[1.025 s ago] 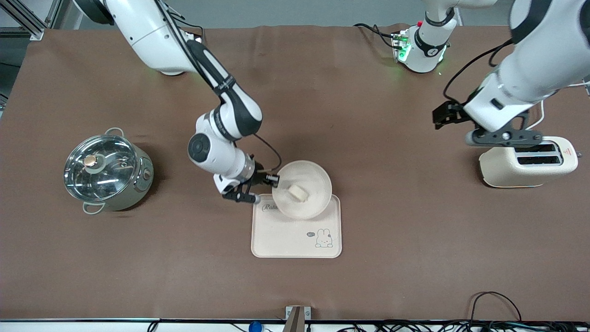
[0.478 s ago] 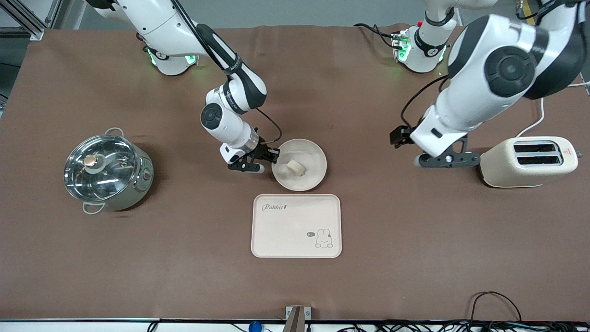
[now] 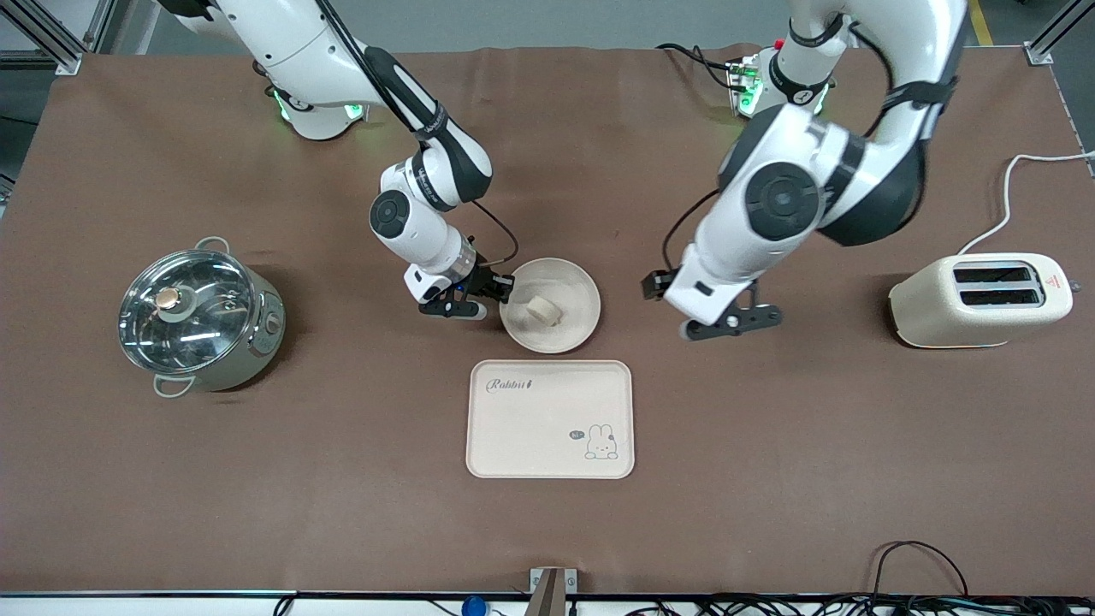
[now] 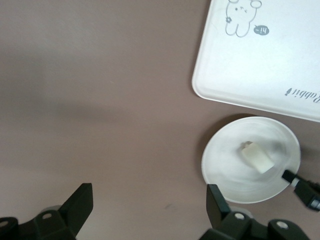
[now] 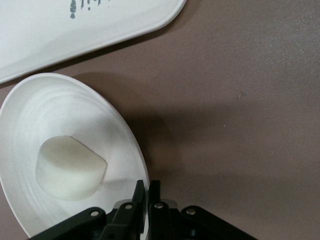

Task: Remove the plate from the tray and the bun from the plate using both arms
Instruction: 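Lower the left gripper onto the bun on the plate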

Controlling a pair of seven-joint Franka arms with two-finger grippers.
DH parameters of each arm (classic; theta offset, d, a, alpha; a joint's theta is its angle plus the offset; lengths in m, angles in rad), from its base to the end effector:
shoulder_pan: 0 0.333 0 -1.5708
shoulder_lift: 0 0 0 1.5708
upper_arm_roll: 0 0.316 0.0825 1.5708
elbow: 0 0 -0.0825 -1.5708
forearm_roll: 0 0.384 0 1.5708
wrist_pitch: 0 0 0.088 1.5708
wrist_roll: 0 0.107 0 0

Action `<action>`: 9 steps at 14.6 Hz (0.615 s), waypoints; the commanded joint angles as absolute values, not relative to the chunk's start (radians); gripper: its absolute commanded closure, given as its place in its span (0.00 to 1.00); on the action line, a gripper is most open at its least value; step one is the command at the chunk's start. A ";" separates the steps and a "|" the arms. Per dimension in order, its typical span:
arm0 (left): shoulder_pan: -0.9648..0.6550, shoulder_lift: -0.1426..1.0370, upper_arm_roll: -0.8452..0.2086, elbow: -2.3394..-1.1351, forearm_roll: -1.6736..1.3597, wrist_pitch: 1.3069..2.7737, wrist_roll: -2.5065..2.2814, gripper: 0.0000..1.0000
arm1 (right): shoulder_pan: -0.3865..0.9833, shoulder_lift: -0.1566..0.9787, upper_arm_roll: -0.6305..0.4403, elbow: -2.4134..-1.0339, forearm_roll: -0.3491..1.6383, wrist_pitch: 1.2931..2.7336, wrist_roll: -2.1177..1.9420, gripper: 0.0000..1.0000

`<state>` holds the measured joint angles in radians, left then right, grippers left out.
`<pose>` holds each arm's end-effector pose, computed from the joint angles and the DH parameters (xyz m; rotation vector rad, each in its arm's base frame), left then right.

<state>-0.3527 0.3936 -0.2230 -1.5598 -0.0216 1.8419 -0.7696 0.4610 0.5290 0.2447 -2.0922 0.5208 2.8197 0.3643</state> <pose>0.5617 -0.3452 0.4159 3.0962 0.3309 -0.2277 0.4709 0.3668 0.1871 -2.7534 0.2551 0.0170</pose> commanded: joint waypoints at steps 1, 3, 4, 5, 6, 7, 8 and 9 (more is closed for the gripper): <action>-0.420 0.417 -0.221 -1.580 -0.026 1.917 -0.958 0.00 | 0.423 0.494 0.270 -2.134 0.554 2.829 0.337 0.23; -0.455 0.437 -0.221 -1.600 -0.025 1.975 -1.079 0.00 | 0.422 0.489 0.268 -2.135 0.555 2.823 0.347 0.00; -0.477 0.458 -0.221 -1.600 -0.025 1.999 -1.130 0.00 | 0.419 0.479 0.268 -2.135 0.555 2.803 0.347 0.00; -0.497 0.477 -0.221 -1.600 -0.025 2.025 -1.190 0.00 | 0.402 0.460 0.268 -2.135 0.557 2.774 0.347 0.00; -0.518 0.503 -0.221 -1.597 -0.023 2.064 -1.263 0.00 | 0.385 0.428 0.267 -2.135 0.557 2.732 0.345 0.00; -0.532 0.523 -0.219 -1.597 -0.023 2.104 -1.320 0.00 | 0.367 0.393 0.264 -2.135 0.558 2.677 0.342 0.00; -0.543 0.544 -0.221 -1.595 -0.023 2.146 -1.368 0.00 | 0.335 0.356 0.262 -2.134 0.557 2.613 0.338 0.00; -0.557 0.569 -0.219 -1.595 -0.023 2.190 -1.414 0.00 | 0.303 0.313 0.262 -2.135 0.557 2.561 0.336 0.00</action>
<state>-0.5360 0.5287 -0.2249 -1.6010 -0.0216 2.1206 -1.3278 0.3791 0.4410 0.2447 -2.0891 0.5285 2.6643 0.3636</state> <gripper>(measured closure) 0.000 0.018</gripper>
